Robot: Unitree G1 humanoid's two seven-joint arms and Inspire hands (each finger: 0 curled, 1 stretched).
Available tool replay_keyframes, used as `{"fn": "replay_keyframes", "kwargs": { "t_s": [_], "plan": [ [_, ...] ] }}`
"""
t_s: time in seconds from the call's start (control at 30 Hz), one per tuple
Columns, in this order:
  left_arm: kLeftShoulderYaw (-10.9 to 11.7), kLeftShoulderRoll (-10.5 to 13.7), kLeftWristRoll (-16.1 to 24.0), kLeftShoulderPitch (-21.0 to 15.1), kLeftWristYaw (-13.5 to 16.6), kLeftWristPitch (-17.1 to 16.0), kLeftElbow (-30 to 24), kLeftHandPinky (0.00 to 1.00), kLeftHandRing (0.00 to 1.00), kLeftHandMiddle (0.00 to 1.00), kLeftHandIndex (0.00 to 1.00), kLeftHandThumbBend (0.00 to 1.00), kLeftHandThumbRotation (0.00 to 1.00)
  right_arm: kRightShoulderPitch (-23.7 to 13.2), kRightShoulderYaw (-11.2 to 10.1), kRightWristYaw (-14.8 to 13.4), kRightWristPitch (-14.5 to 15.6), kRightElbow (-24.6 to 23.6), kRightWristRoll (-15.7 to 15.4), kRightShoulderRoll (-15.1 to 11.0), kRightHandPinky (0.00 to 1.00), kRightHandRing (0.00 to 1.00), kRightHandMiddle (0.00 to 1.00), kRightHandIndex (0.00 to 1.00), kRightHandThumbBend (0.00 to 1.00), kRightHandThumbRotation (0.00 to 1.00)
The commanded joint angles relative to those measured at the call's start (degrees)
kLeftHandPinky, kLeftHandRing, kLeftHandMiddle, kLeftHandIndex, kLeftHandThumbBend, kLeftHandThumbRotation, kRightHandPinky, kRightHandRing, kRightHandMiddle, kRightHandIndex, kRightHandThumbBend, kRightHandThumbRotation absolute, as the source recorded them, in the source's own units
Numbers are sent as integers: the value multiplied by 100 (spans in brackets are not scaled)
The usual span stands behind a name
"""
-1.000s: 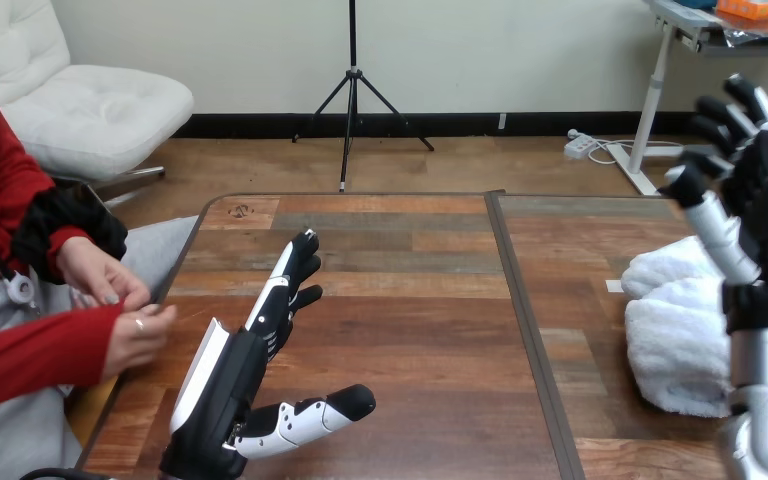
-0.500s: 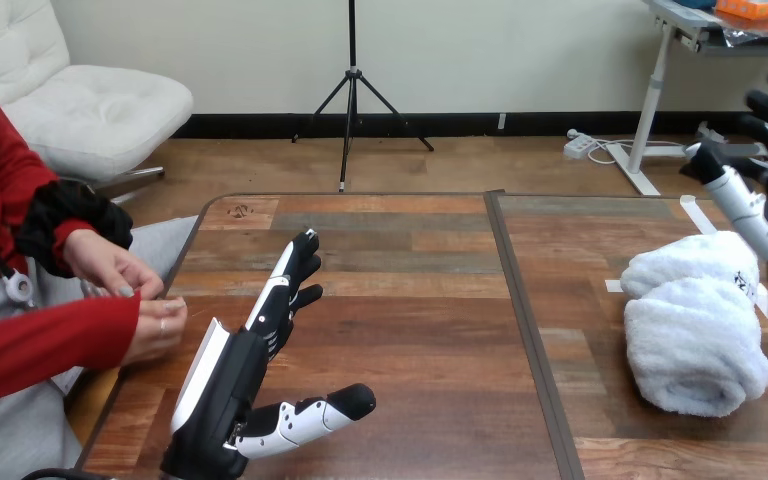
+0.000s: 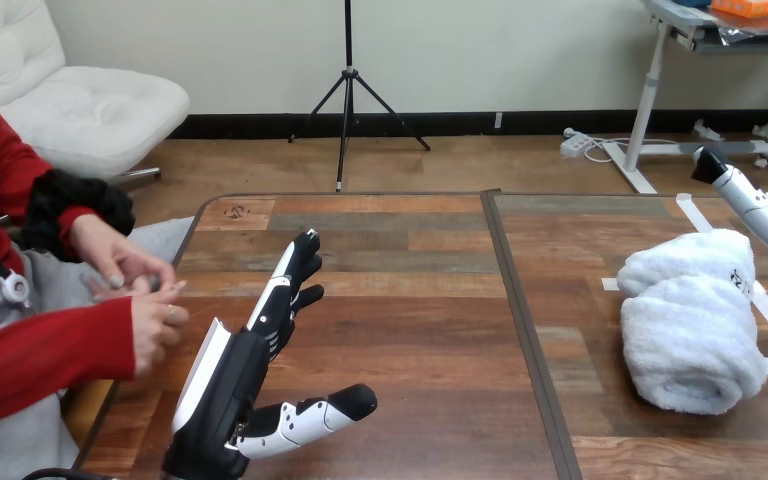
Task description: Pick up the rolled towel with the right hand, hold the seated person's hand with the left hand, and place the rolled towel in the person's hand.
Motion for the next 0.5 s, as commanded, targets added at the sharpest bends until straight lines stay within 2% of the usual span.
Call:
{"fn": "replay_keyframes", "kwargs": {
  "t_s": [0.0,0.07,0.13,0.37,0.47],
  "plan": [
    [30,-46,41,-283,61,-98,-97,90,96,99,99,100,60,-887,205,-29,468,258,-147,-208,32,52,82,99,100,75],
    [43,-58,78,-268,95,-91,-118,90,96,99,98,100,60,-975,219,4,610,349,-137,-217,22,39,60,99,100,74],
    [29,-56,33,-265,60,-85,-121,89,96,99,98,100,60,-1054,269,33,619,517,-164,-261,16,28,43,99,100,74],
    [19,-61,2,-247,37,-77,-141,89,96,99,98,100,60,-1329,426,43,640,1098,-231,-351,9,17,28,97,100,72],
    [21,-67,-5,-240,37,-80,-154,89,96,99,98,100,60,-1537,531,64,807,1481,-269,-380,6,12,22,97,100,73]
  ]
}}
